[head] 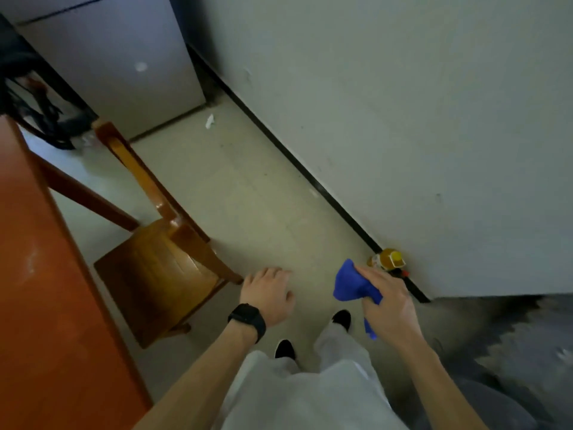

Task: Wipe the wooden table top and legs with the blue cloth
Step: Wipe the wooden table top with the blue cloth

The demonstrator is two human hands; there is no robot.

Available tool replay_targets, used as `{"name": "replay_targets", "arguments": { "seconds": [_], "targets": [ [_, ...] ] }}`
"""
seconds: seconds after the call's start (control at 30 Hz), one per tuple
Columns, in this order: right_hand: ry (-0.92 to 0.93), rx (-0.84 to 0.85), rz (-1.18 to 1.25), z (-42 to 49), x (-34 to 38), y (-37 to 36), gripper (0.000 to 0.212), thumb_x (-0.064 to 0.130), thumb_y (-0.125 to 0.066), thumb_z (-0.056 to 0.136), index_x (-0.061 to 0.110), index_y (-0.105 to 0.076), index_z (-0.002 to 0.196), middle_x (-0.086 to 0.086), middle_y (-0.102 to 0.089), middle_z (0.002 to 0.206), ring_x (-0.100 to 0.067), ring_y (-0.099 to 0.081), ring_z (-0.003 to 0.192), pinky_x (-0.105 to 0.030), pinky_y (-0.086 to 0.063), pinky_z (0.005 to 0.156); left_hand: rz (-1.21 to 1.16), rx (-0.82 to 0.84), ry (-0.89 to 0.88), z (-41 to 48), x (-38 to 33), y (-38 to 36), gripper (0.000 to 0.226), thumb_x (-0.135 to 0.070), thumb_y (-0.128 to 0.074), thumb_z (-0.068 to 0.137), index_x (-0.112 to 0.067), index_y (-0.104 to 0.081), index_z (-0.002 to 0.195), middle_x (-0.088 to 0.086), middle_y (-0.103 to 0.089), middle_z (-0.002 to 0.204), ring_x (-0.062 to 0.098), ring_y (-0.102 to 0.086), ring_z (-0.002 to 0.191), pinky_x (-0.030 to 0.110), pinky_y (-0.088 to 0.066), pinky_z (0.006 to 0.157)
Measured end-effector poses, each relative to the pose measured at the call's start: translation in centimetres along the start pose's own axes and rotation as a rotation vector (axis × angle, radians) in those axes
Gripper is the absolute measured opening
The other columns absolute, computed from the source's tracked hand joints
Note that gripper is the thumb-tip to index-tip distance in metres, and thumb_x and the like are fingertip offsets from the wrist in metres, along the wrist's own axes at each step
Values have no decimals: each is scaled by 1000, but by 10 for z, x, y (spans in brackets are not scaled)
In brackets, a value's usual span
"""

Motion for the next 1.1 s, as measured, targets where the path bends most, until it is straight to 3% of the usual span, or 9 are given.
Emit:
{"name": "replay_targets", "arguments": {
  "seconds": [0.07, 0.13, 0.2, 0.3, 0.47, 0.53, 0.6, 0.87, 1.1],
  "targets": [
    [10, 28, -5, 49, -3, 5, 60, -9, -59, 78, 22, -62, 129, 25, -54, 111, 1, -49, 104, -42, -41, 107, -39, -57, 34, 39, -5, 29, 52, -42, -43, 95, -32, -38, 146, -5, -41, 150, 21, -33, 140, 48, -23, 117],
    [48, 68, -2, 103, -1, 7, 61, -8, -57, 78, 24, -61, 130, 27, -53, 115, -3, -51, 107, -45, -40, 108, -62, -104, 86, 76, -5, 59, 51, -42, -44, 95, -34, -38, 146, -5, -41, 150, 21, -33, 140, 47, -21, 118],
    [58, 112, 9, 162, 7, 11, 61, -6, -55, 78, 25, -61, 131, 21, -55, 120, -17, -55, 113, -36, -42, 103, -67, -126, 156, 111, -2, 88, 51, -42, -44, 96, -35, -39, 146, -5, -42, 150, 21, -33, 140, 47, -20, 118],
    [166, 194, 22, 240, 42, 16, 61, -8, -53, 75, 22, -65, 126, 17, -61, 114, -14, -61, 106, -20, -41, 91, -83, -189, 262, 138, 4, 135, 50, -43, -42, 97, -37, -38, 146, -7, -42, 149, 20, -33, 140, 46, -17, 118],
    [408, 330, -17, 351, 131, -1, 59, -8, -54, 77, 22, -66, 126, 7, -67, 115, -12, -62, 98, -25, -48, 88, -154, -318, 441, 169, 39, 193, 50, -45, -42, 97, -37, -38, 146, -8, -43, 150, 17, -33, 141, 44, -17, 118],
    [484, 401, -33, 387, 169, -21, 59, -9, -55, 77, 21, -66, 126, 10, -65, 113, -6, -60, 94, -8, -43, 84, -217, -339, 537, 182, 67, 210, 49, -44, -42, 97, -38, -39, 145, -7, -42, 150, 17, -33, 141, 45, -17, 119],
    [545, 465, -55, 421, 203, -48, 57, -9, -55, 79, 20, -65, 127, 12, -64, 110, 4, -58, 90, 0, -39, 78, -235, -357, 588, 198, 95, 222, 48, -42, -42, 97, -38, -40, 145, -7, -43, 149, 17, -33, 140, 46, -16, 118],
    [655, 587, -121, 546, 353, -150, 60, -10, -53, 78, 21, -65, 127, 17, -62, 108, 19, -53, 95, 2, -37, 79, -330, -344, 705, 280, 239, 300, 48, -38, -43, 96, -34, -40, 145, -3, -48, 146, 21, -38, 137, 47, -23, 116],
    [665, 667, -145, 624, 476, -226, 63, -10, -51, 76, 27, -64, 126, 14, -64, 110, 1, -59, 94, -10, -43, 81, -441, -385, 809, 318, 355, 375, 45, -36, -42, 97, -33, -44, 142, -2, -51, 142, 23, -43, 132, 46, -26, 114]
  ]
}}
Point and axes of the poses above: each hand's wrist, its own z-axis towards the middle knuckle, its own y-axis out of the back of the hand, x = y × z, the point moved 8 cm from there along z, towards the middle knuckle
